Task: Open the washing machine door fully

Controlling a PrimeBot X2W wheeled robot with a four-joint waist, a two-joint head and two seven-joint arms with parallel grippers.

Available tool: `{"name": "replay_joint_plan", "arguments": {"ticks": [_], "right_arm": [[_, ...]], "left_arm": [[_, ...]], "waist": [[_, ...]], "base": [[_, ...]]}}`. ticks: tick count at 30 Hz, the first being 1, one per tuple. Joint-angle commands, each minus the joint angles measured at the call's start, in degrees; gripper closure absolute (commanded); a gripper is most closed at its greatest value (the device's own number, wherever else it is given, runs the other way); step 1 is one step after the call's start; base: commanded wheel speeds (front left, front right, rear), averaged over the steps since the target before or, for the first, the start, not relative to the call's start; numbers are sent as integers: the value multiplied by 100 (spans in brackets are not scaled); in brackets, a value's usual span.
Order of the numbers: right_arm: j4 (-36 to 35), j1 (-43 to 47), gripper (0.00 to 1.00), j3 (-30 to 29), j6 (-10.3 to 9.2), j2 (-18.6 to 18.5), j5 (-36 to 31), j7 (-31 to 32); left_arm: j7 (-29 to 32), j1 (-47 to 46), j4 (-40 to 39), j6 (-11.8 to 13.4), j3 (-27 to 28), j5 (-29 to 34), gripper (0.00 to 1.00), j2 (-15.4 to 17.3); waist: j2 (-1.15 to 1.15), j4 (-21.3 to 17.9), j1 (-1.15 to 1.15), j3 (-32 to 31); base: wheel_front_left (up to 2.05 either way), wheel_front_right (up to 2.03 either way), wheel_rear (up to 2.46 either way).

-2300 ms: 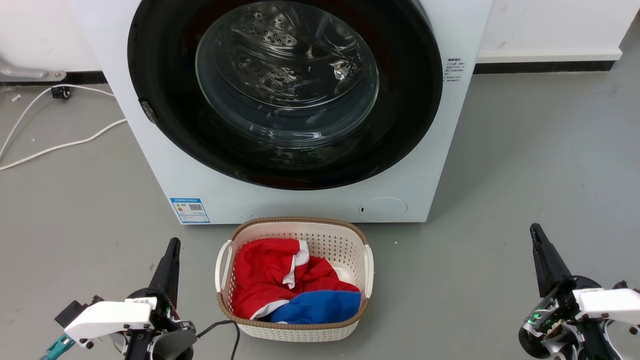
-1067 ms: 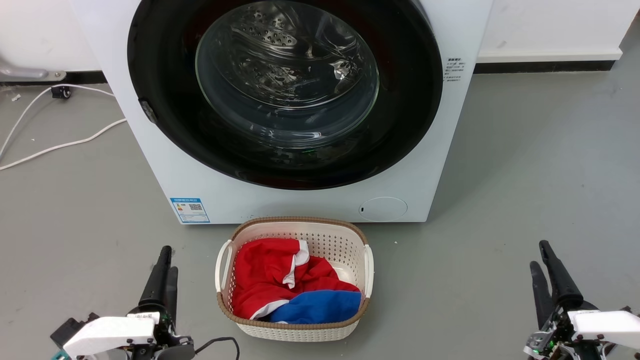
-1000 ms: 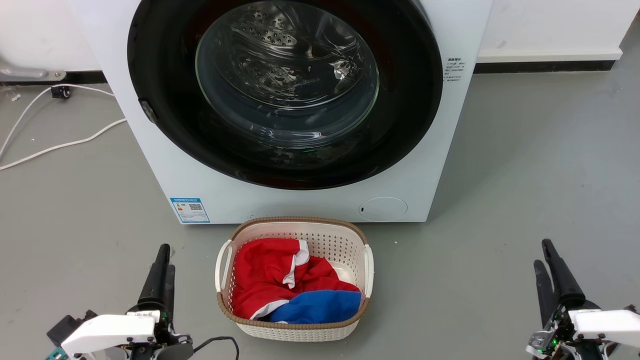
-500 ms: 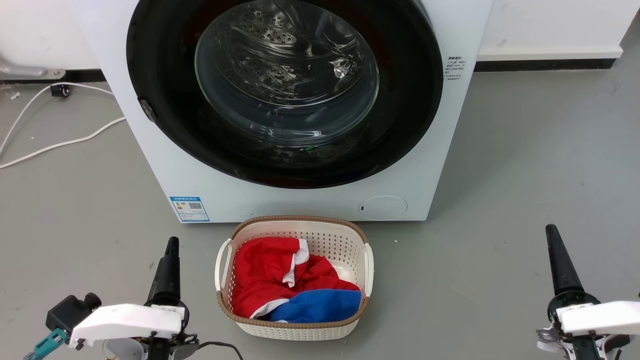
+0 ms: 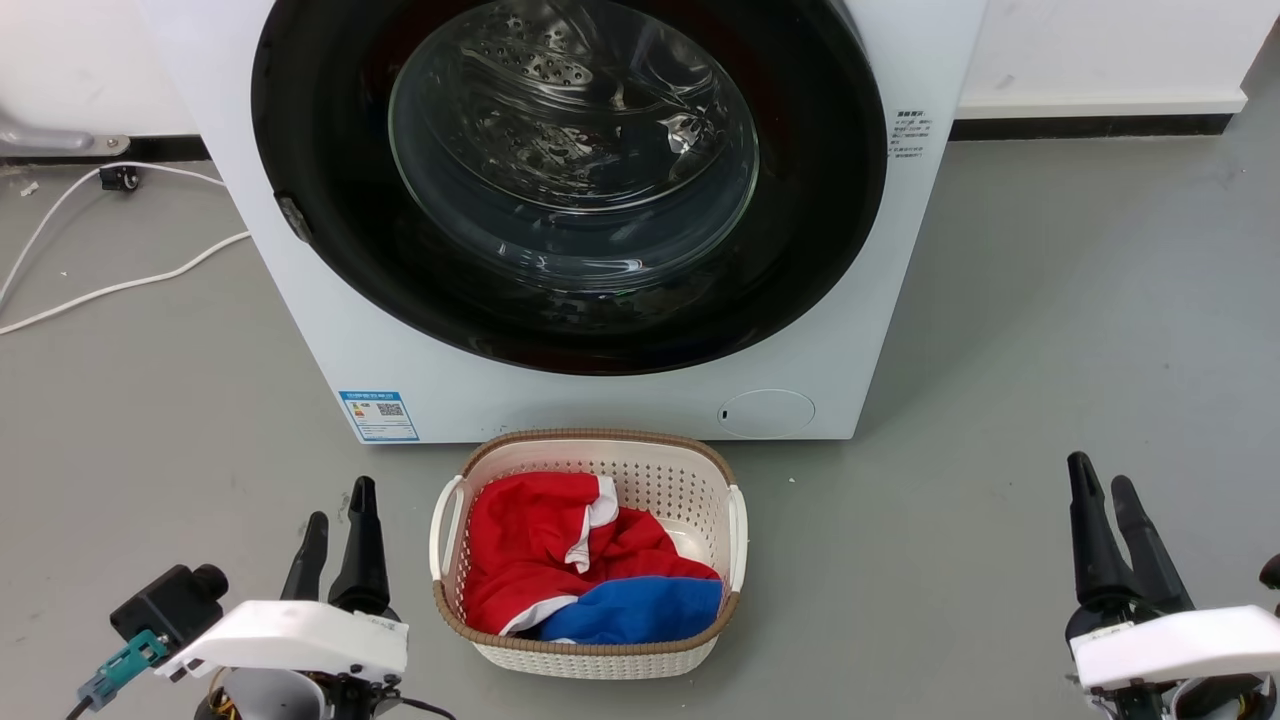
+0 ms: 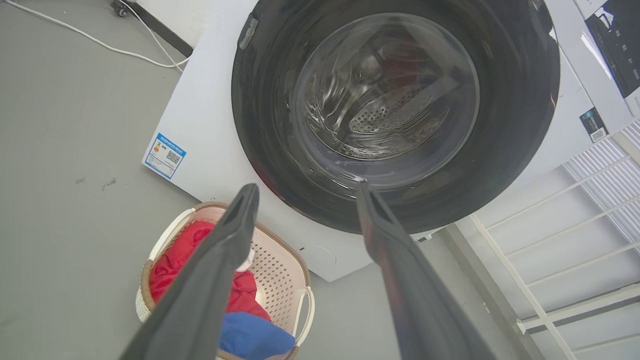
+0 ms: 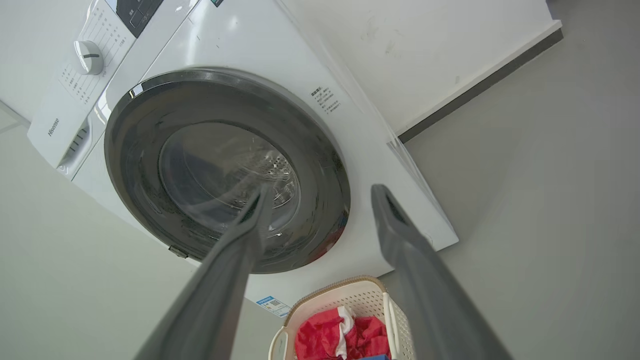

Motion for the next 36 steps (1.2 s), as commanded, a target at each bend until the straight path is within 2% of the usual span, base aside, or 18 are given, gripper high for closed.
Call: {"name": "replay_joint_plan", "arguments": {"ticks": [1, 8, 16, 23, 36], "right_arm": [[-135, 3, 0, -1, 7, -23, -308, -80], [-231, 79, 0, -5, 8, -23, -897, -206], [-350, 184, 0, 2, 9, -23, -1492, -362], [-473, 278, 0, -8, 10, -24, -2000, -506], [-637, 413, 0, -33, 12, -24, -2531, -692]], "left_arm": [[-79, -22, -135, 107, -82, 264, 0, 88], [-212, 5, -239, 338, -304, 746, 0, 216], [-365, 62, -392, 473, -478, 1246, 0, 288], [-510, 148, -456, 444, -556, 1755, 0, 286], [-694, 265, -534, 273, -522, 2458, 0, 173]], "waist": [[0, -3, 0, 1], [0, -10, 0, 11], [0, -10, 0, 12], [0, -15, 0, 16], [0, -23, 0, 26]], "base": [[0, 0, 0], [0, 0, 0], [0, 0, 0], [0, 0, 0], [0, 0, 0]]}}
